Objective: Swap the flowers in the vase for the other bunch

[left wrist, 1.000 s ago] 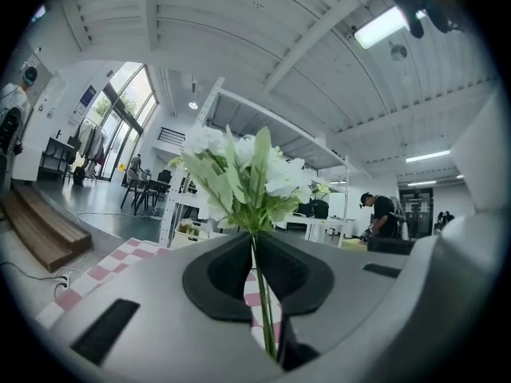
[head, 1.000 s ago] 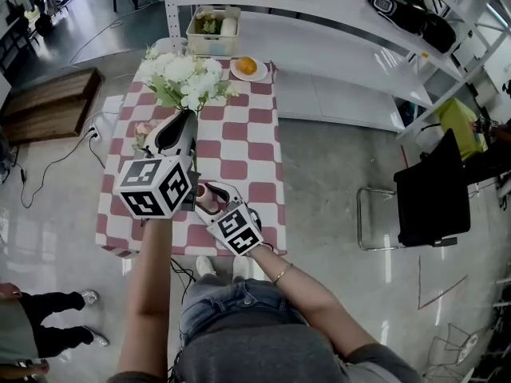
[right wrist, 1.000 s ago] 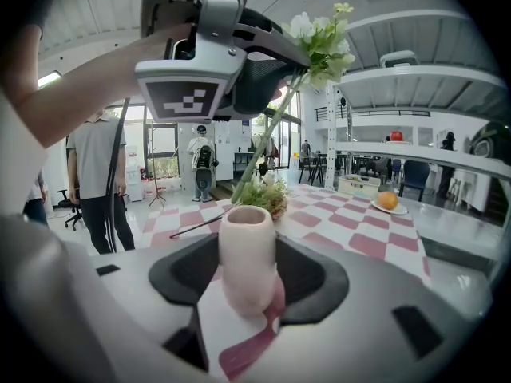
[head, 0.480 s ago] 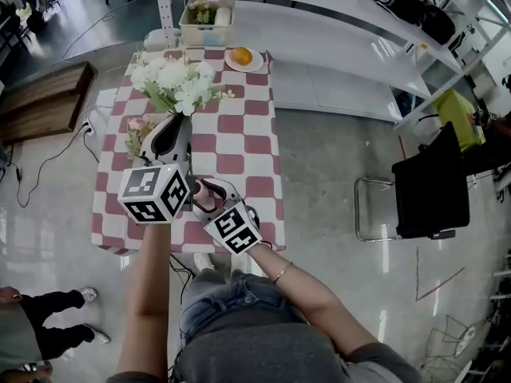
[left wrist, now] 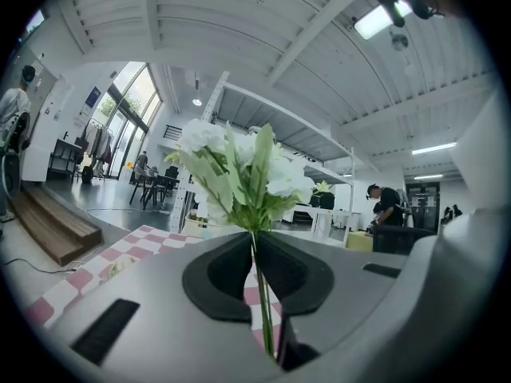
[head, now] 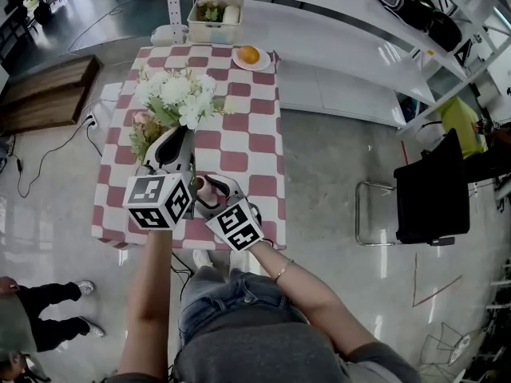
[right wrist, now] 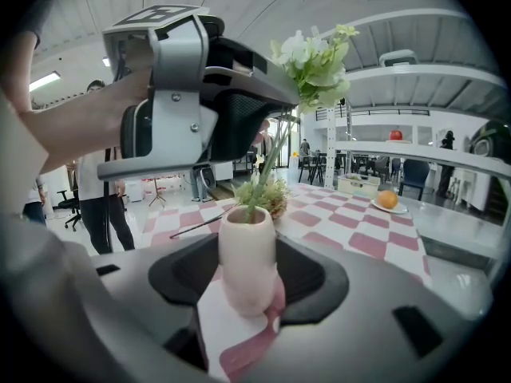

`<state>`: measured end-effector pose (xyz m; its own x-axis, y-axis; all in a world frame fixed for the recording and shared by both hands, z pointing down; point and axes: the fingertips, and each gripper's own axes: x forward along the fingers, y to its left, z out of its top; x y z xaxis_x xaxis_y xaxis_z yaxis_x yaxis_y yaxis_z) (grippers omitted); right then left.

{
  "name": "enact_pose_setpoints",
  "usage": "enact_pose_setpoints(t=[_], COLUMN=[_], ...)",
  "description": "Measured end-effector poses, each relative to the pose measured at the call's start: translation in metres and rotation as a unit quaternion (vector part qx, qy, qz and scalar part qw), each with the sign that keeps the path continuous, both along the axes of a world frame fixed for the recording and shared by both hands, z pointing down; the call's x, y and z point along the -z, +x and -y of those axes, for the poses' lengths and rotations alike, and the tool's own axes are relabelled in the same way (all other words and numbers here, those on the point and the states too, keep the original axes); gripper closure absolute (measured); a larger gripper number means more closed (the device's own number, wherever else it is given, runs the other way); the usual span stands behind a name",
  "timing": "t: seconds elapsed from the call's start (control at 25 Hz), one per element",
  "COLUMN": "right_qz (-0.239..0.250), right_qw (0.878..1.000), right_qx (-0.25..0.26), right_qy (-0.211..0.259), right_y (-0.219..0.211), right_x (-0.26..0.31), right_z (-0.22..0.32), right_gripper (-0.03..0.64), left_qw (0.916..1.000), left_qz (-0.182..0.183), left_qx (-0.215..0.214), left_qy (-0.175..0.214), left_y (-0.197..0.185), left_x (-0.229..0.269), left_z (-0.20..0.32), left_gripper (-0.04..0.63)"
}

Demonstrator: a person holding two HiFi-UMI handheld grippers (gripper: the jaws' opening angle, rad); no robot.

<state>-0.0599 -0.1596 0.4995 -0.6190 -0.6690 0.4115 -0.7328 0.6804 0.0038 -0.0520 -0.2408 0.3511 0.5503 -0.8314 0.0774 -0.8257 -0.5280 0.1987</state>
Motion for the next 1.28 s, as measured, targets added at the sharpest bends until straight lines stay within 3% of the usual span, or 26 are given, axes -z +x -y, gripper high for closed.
enact_pose_setpoints(t=[1.28], right_qz=[-0.004], right_qw=[1.000], right_qx=[0.005], right_qy=[-0.001], right_y=[0.000], right_x=[0.000], right_z=[-0.001], right_gripper=[0.382], left_qw=[0.9976], left_qz=[0.032], left_qx=[-0.004], left_qy=[-0.062], left_y=[-0.008], left_x=[-0.043], left_z=[-0.053], left_gripper=[0.554])
